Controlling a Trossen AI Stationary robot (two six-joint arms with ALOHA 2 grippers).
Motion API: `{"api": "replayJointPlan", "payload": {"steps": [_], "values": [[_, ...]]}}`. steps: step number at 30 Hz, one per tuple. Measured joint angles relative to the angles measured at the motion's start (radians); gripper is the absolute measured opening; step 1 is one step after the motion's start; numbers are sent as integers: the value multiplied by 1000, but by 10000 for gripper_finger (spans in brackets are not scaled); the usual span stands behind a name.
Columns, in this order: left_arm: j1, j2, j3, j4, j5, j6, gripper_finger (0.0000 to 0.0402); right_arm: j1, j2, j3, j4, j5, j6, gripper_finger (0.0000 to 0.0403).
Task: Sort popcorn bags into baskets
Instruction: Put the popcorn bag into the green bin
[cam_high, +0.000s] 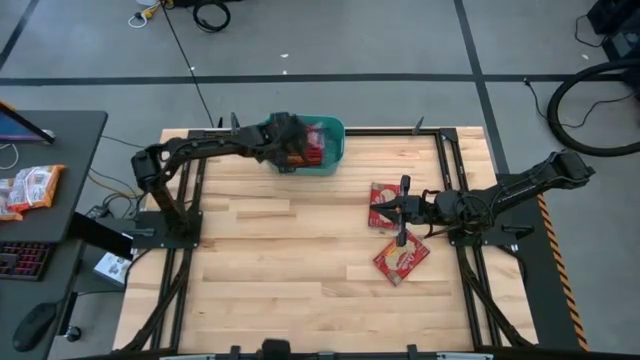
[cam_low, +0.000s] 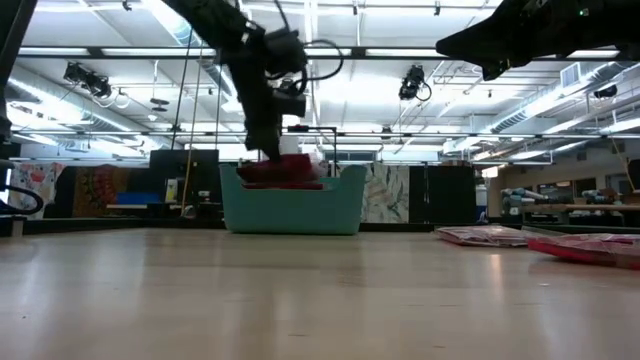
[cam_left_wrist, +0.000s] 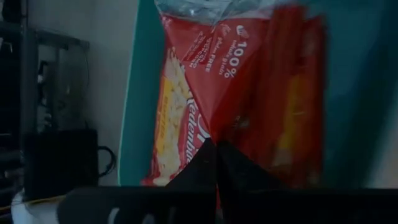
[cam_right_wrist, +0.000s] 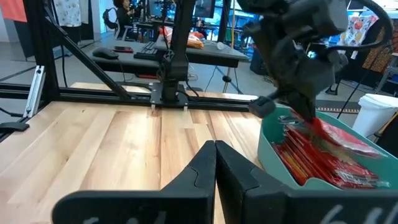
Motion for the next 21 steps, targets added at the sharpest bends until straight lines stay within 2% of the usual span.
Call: {"api": "replayJointPlan", "payload": {"steps": [4,7,11,15,17,21], "values": [[58,-1,-44,112,84,70,4,0,0,0,0,0,0,13],[71,-1,-50,145,147,94,22,0,0,0,-1,0,1,13],[52,-2,-50,150,102,82,66,-2,5,0,-20,23,21,13],[-3,-20,-41,124,5,56,107,-35,42,0,-53,126,83,13],[-35,-30,-19,92,15,50,117,-71,73,0,-66,160,134,11],[-85,-57,8,63,105,-9,121,-162,120,21,-188,174,275,7]]}}
